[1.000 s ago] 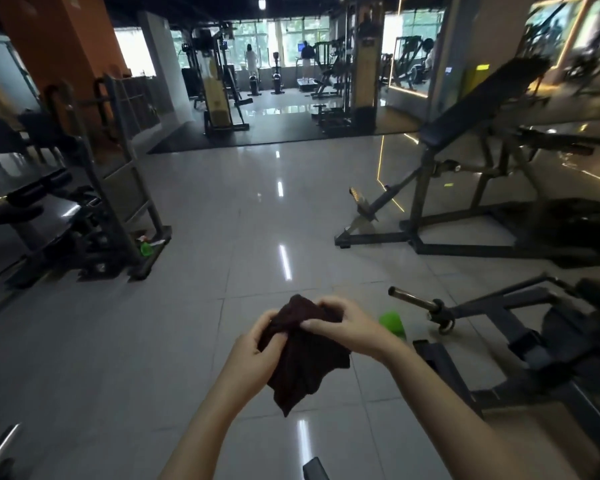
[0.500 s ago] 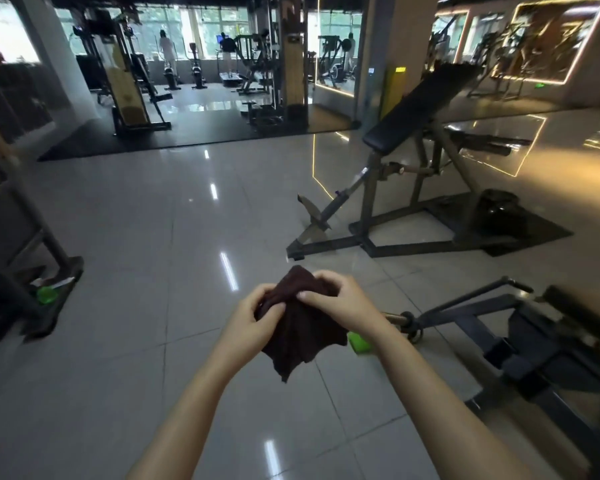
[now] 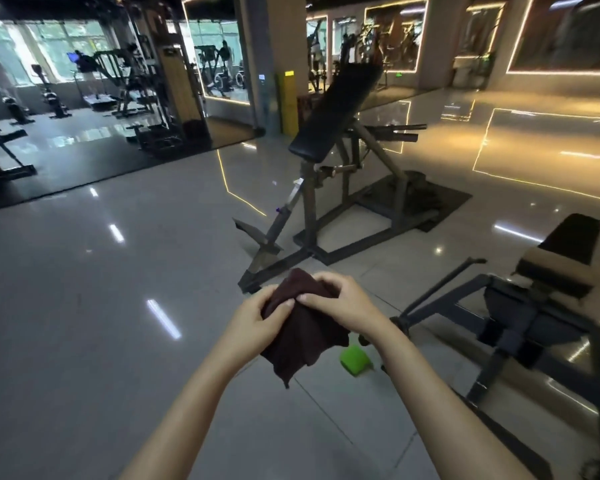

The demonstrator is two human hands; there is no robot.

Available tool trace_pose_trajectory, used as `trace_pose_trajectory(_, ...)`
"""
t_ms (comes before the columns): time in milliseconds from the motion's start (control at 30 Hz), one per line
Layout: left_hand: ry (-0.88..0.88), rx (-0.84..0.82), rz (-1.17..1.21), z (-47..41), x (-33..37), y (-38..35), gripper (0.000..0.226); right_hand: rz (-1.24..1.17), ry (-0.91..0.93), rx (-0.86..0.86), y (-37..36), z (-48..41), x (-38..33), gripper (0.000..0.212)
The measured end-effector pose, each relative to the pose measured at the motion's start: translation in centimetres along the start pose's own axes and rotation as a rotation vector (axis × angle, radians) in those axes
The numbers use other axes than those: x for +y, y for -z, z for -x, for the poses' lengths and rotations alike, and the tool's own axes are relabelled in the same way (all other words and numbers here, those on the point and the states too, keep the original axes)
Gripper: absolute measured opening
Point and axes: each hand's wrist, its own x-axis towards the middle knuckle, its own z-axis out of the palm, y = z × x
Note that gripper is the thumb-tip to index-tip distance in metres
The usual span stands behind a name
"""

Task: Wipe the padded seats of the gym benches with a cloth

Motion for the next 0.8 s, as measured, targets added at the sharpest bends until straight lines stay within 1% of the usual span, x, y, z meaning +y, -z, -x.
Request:
trace_pose_trajectory(233, -0.100, -0.100, 0.045, -12.1, -2.5, 1.4, 0.013, 0.075, -0.049, 0.138, 1.8, -9.7, 1.5, 0.013)
trace_pose_trajectory(433, -0.186, -0.188, 0.017, -24.1, -4.4, 2.0, 0.011, 0.215, -0.051, 0.157, 5.7, -19.5, 3.2, 0.016)
trace_pose_trajectory(567, -0.217, -0.243, 0.038, -31.6, -4.1, 1.7, 0.012, 0.250, -0.068, 0.197, 8.6, -25.4, 4.0, 0.016)
trace_pose_trajectory(700, -0.232, -0.308, 0.076, -38.5, -4.2, 0.5, 0.013, 0.241, -0.096, 0.260, 11.1, -29.6, 5.1, 0.008)
trace_pose_trajectory(800, -0.230, -0.377, 0.085, -43.4, -4.9, -1.1, 0.014, 0.218, -0.156, 0.327, 12.7, -32.5, 7.2, 0.012)
